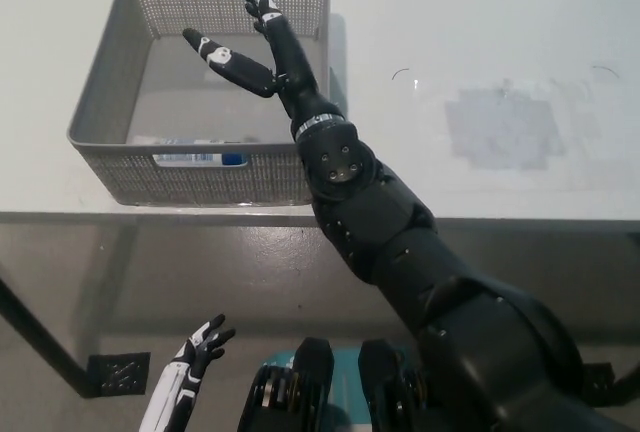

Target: Use the right hand to pick up a shampoo and place it into a container on the left side

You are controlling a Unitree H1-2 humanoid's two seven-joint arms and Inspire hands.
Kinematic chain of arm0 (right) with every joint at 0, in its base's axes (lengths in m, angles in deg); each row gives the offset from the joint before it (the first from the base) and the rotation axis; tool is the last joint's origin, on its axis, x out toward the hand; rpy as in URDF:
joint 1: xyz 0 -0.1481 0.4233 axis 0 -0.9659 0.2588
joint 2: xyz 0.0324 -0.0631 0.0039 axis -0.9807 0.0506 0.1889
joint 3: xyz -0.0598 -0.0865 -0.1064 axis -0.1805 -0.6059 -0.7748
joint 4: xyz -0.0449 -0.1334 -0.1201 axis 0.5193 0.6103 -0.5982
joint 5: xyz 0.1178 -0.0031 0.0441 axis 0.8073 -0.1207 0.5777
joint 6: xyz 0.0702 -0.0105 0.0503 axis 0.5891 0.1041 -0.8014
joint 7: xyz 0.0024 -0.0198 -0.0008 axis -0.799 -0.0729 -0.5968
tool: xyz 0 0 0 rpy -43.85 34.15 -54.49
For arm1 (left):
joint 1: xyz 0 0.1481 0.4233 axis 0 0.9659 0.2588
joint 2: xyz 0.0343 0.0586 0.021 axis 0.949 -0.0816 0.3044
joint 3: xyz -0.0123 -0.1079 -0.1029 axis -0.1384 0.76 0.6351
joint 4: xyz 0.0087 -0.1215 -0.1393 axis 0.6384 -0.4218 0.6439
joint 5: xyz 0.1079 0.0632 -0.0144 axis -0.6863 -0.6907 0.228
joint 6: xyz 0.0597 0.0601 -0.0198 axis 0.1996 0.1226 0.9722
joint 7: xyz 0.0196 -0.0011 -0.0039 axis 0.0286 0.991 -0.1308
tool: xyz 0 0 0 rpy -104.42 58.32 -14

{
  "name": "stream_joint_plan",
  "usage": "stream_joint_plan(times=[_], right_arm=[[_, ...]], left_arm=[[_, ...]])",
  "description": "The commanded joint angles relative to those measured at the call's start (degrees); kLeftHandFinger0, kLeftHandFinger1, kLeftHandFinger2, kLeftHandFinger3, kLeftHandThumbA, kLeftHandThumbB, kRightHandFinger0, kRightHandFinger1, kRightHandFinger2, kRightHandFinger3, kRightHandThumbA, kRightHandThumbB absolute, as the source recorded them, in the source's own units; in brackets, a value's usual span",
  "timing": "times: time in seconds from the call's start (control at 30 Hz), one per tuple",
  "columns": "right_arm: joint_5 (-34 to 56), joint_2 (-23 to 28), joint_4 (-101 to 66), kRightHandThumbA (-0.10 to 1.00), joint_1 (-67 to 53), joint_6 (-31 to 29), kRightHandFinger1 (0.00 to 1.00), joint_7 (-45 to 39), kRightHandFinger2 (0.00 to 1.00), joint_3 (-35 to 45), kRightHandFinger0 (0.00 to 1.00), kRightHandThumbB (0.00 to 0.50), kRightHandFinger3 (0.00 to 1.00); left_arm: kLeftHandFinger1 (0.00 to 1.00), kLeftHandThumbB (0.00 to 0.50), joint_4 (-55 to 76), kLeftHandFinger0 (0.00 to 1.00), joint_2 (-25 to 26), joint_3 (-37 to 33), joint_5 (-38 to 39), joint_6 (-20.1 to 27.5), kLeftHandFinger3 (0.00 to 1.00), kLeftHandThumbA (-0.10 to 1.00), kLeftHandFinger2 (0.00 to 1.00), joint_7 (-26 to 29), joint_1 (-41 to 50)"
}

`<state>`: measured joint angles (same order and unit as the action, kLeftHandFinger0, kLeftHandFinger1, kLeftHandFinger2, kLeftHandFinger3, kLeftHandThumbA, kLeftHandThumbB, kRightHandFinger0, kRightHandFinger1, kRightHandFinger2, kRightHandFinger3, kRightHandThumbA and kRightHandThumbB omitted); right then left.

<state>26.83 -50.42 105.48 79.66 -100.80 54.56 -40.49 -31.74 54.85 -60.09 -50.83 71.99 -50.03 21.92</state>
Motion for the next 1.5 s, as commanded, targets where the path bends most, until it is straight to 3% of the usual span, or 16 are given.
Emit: stream_joint_plan(times=[0.0,0.1,0.23,0.33,0.4,0.5,0.6,0.67,0.77,0.93,1.03,1.2,1.33,1.47], right_arm=[[1.27,0.78,-3.29,0.86,3.80,-3.77,1.00,-2.17,1.00,0.89,1.00,0.386,1.00],[0.92,1.84,-6.67,0.94,3.44,-2.96,1.00,-2.44,1.00,0.79,1.00,0.393,1.00],[1.92,4.87,-19.74,0.92,0.44,-0.25,1.00,-4.20,1.00,1.60,1.00,0.342,1.00],[1.96,7.25,-33.27,0.93,-3.78,3.73,1.00,-4.51,1.00,2.22,1.00,0.345,1.00],[2.49,9.25,-43.12,0.95,-7.37,6.39,1.00,-5.69,1.00,2.65,1.00,0.312,1.00],[5.62,12.43,-59.96,0.97,-14.47,11.74,1.00,-8.45,1.00,3.52,1.00,0.371,1.00],[8.59,15.31,-71.72,0.92,-21.37,14.02,1.00,-9.55,1.00,4.51,1.00,0.340,1.00],[10.47,16.96,-77.36,0.92,-25.86,14.99,1.00,-10.04,1.00,4.97,1.00,0.350,1.00],[13.35,19.36,-82.74,0.91,-33.39,13.91,1.00,-10.98,1.00,4.96,1.00,0.361,1.00],[15.28,20.93,-86.73,0.85,-45.11,10.58,1.00,-10.84,1.00,4.49,1.00,0.342,1.00],[14.96,21.29,-86.04,0.87,-50.60,8.44,1.00,-11.06,1.00,3.61,1.00,0.331,1.00],[15.15,21.07,-81.49,0.84,-57.70,3.77,1.00,-11.30,1.00,3.02,1.00,0.290,1.00],[14.82,19.71,-76.80,0.86,-62.12,1.85,1.00,-12.22,1.00,2.17,1.00,0.256,1.00],[14.00,18.58,-72.75,0.90,-65.98,0.63,1.00,-13.16,1.00,1.70,1.00,0.284,1.00]], left_arm=[[0.88,0.000,0.69,0.89,0.75,-0.61,0.42,2.16,0.91,1.00,0.82,-0.19,-0.75],[0.86,0.009,0.37,0.88,0.82,-0.85,0.15,2.16,0.94,1.00,0.80,-0.11,-0.98],[0.84,0.014,-0.05,0.85,1.06,-1.19,-0.52,2.16,0.95,1.00,0.78,0.35,-1.59],[0.86,0.036,-0.12,0.87,1.29,-0.85,0.58,2.16,0.99,1.00,0.79,-0.81,-1.86],[0.85,0.019,-0.16,0.86,1.55,-0.92,-0.44,2.16,1.00,1.00,0.80,-0.25,-2.12],[0.89,0.046,-0.28,0.86,1.89,-0.75,-1.05,2.16,0.99,1.00,0.87,0.13,-2.07],[0.94,0.069,0.07,0.92,2.03,-0.39,-1.35,2.01,1.00,1.00,0.97,-0.19,-1.64],[0.96,0.060,0.18,0.95,1.90,-0.14,-1.12,1.85,1.00,1.00,1.00,-0.19,-1.54],[1.00,0.092,0.29,1.00,1.59,0.16,0.87,1.12,1.00,1.00,1.00,-0.84,-1.44],[1.00,0.082,-0.46,1.00,1.61,0.12,1.07,2.13,1.00,1.00,1.00,-0.97,-2.13],[1.00,0.095,-0.74,1.00,1.51,0.55,1.71,2.10,1.00,1.00,1.00,-0.84,-2.30],[1.00,0.070,-0.97,1.00,1.41,0.74,1.83,2.16,1.00,1.00,1.00,-0.58,-2.49],[1.00,0.100,-1.11,1.00,1.37,1.31,2.04,2.16,1.00,1.00,1.00,-0.30,-1.75],[1.00,0.099,-1.31,1.00,1.15,1.25,2.27,2.16,1.00,1.00,1.00,-0.36,-0.95]])
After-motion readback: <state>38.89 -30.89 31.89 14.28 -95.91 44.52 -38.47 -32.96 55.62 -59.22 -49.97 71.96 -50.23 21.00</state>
